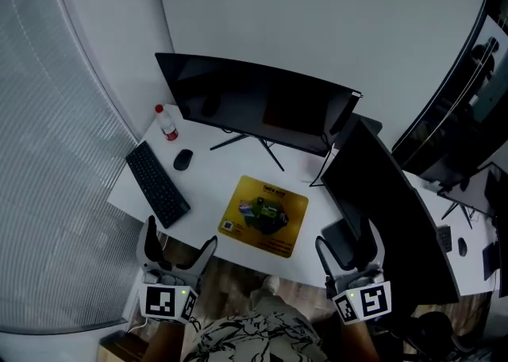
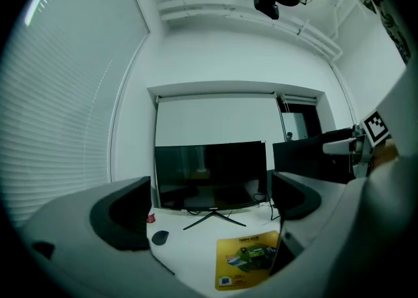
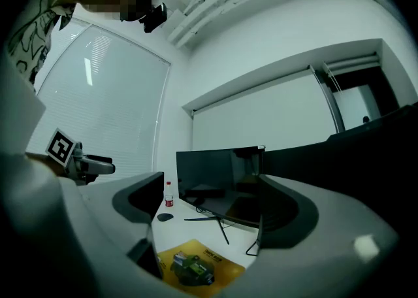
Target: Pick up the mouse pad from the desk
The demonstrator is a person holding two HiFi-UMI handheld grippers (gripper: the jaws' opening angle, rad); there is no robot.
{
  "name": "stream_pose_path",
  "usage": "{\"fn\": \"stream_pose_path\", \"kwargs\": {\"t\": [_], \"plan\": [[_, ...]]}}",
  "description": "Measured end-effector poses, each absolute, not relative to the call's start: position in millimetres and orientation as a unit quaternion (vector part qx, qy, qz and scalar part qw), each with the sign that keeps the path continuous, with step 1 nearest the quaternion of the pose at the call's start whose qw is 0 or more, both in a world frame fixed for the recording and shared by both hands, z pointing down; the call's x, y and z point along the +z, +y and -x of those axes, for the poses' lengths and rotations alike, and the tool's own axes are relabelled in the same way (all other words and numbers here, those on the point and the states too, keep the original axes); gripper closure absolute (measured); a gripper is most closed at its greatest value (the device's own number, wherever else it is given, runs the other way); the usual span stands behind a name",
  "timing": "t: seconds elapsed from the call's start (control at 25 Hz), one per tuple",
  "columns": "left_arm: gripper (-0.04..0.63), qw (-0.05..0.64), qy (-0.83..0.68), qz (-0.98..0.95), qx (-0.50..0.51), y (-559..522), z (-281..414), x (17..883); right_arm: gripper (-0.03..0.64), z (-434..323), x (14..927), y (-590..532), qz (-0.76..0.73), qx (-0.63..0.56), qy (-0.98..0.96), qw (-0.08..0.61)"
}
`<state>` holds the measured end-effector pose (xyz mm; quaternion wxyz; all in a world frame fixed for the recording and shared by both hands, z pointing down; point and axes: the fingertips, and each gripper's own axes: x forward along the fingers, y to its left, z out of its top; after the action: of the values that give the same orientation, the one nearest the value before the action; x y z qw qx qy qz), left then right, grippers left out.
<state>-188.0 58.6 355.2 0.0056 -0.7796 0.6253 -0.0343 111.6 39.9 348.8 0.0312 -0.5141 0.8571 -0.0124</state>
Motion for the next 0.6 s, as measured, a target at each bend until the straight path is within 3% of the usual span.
{"fn": "stream_pose_path", "kwargs": {"t": [0.6], "plan": [[0.031,0.008,0.640,0.766,-0.052,-20.6,155.6,353.3,0.170,-115.7,363.9,-42.5,0.469,-0.042,0.882,0.032]]}}
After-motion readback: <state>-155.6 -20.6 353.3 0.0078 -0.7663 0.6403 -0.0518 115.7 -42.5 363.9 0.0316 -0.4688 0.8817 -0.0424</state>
